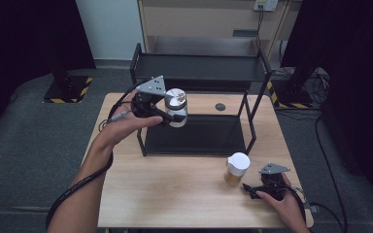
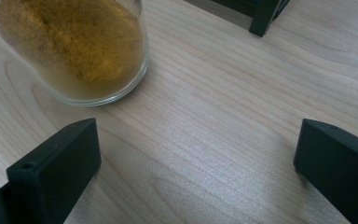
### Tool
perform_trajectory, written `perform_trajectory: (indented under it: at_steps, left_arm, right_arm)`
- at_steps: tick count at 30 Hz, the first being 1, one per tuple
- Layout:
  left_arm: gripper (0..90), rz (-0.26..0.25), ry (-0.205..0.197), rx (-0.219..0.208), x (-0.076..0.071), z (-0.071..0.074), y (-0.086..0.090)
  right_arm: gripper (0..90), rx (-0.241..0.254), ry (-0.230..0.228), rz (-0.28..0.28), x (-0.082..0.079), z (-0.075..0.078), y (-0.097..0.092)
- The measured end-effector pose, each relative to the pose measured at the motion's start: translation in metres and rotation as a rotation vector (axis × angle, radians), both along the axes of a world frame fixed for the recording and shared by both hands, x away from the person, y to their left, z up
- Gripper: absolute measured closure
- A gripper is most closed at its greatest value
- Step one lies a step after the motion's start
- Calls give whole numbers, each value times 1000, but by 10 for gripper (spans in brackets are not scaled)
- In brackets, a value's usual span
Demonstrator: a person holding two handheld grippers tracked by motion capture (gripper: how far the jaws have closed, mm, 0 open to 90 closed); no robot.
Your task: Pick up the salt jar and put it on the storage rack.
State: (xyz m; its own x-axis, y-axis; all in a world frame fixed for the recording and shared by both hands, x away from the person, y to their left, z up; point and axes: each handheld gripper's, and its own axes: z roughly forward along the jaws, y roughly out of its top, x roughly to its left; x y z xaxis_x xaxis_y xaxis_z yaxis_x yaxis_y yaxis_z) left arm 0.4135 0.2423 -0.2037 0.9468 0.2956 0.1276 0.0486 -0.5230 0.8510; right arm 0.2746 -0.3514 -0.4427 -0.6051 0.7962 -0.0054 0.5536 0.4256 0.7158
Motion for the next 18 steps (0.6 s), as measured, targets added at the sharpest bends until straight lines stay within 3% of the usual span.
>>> perform_trajectory:
  at_steps: [5,18]
  left_arm:
    - [297,14,-8,25,5,23,-4]
    - [297,47,-47,20,11,65,-12]
  right_arm:
    - [12,-1,0,0,0,0,0]
    - [12,-1,1,1,0,0,0]
